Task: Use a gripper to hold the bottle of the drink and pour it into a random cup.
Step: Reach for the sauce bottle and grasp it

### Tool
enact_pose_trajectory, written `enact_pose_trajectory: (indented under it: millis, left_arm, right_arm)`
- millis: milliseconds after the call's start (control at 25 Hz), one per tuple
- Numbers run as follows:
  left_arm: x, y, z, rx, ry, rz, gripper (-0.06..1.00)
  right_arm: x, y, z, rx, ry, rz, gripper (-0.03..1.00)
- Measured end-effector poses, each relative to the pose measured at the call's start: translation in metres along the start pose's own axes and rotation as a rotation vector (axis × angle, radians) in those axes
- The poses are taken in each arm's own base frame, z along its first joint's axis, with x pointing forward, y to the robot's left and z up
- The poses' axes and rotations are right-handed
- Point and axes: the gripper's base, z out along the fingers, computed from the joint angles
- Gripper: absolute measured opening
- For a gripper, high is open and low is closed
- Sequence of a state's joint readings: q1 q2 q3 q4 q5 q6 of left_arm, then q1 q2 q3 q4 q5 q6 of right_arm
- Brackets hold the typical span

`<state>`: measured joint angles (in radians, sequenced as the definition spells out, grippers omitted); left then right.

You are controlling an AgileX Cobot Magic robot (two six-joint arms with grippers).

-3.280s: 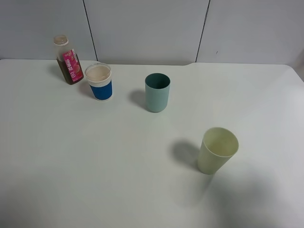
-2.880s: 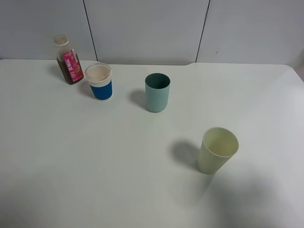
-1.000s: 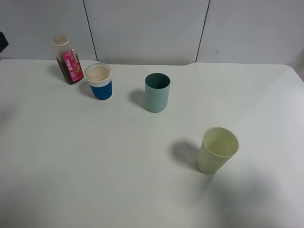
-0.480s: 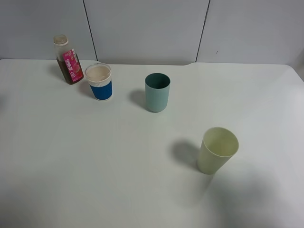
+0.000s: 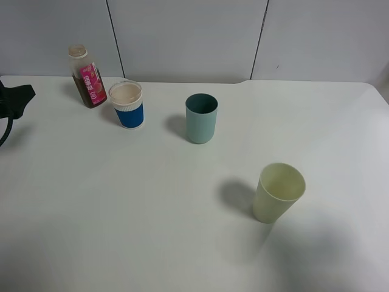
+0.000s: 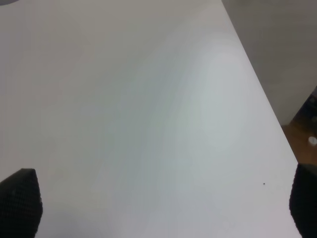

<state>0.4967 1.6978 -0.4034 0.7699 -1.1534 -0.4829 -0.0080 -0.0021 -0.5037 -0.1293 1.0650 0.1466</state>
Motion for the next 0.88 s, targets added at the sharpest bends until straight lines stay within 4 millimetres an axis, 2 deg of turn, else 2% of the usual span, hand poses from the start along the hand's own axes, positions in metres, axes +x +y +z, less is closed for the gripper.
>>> enact_pose_trajectory:
  millis: [480, 880]
  left_arm:
    - [0.0, 0.032, 0.048, 0.082, 0.006, 0.098, 0.91]
    - [0.021, 0.053, 0.077, 0.127, 0.044, 0.155, 0.91]
  right_arm:
    - [0.0, 0.0, 0.0, 0.0, 0.0, 0.0, 1.0]
    - [0.0, 0.0, 0.0, 0.0, 0.0, 0.0, 1.0]
